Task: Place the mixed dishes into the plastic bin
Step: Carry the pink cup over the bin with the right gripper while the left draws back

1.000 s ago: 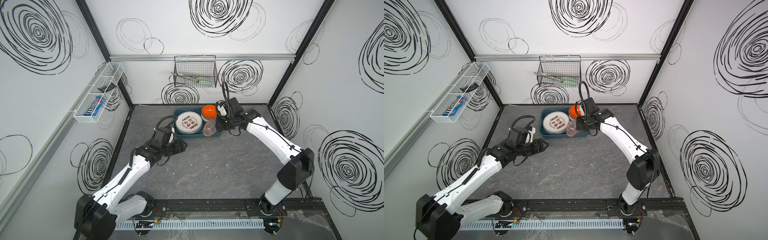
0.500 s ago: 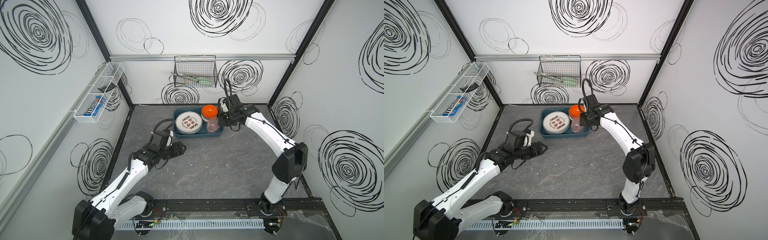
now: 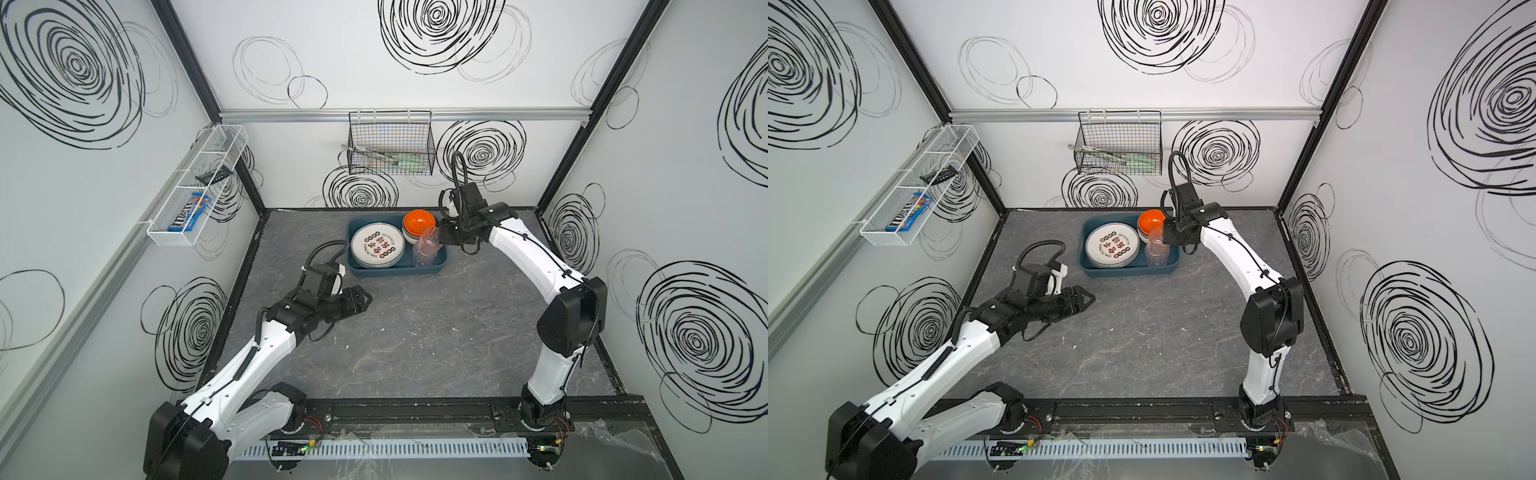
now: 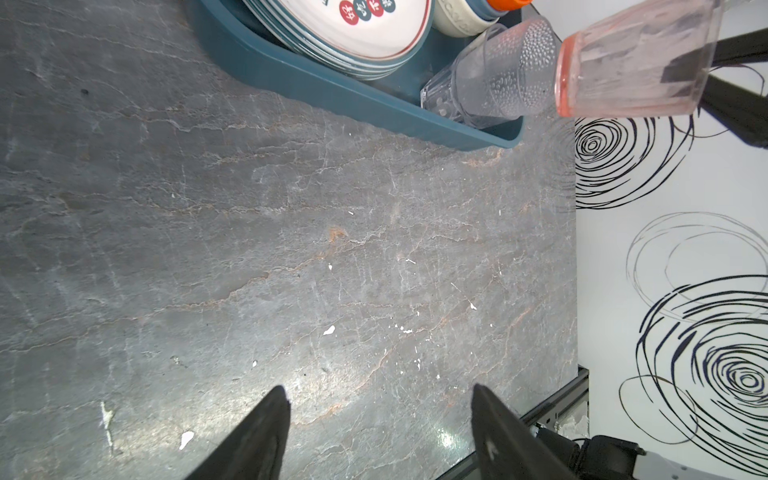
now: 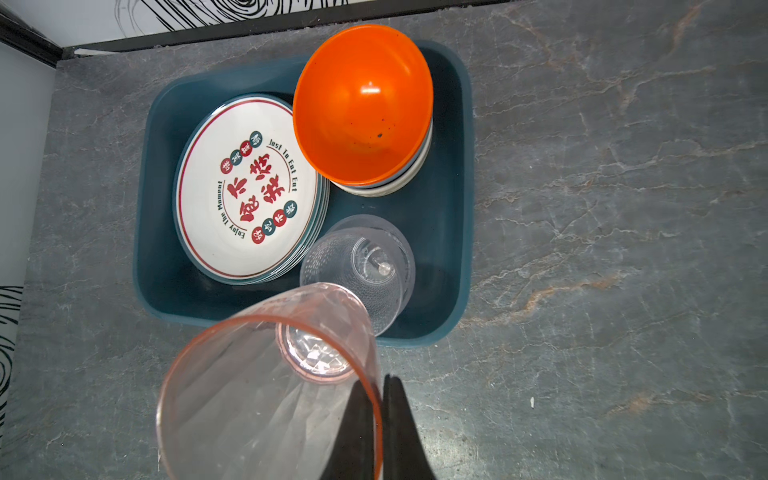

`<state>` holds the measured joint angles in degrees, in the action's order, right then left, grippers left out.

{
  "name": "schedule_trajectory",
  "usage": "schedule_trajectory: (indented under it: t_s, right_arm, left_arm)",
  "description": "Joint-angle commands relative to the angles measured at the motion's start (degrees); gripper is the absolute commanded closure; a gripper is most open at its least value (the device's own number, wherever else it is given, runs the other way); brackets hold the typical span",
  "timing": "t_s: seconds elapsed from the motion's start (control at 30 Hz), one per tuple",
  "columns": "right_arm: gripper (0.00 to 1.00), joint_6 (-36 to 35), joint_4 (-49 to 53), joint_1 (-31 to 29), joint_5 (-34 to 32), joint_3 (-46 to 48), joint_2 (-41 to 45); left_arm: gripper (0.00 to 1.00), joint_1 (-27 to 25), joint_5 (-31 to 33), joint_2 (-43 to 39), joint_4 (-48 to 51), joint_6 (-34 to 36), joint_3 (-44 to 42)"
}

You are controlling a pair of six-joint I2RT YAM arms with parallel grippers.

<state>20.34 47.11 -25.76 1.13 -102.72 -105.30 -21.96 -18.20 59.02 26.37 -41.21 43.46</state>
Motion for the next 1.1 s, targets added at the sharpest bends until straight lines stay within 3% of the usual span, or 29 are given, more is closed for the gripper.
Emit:
schedule_trajectory:
  t_s: [0.0,1.07]
  right_arm:
    - [0.98,-0.45,-0.26,0.66,-0.93,-2.05,-1.13]
    - [0.99,1.96,0.71,1.60,-0.63,-5.91,-9.25]
  left_arm:
    - [0.27,0.46,-0.79,-0.70,-3.14,-0.80,-0.57]
    - [0.26,1.88,-1.76,-1.98,-4.14,-1.42,-4.16]
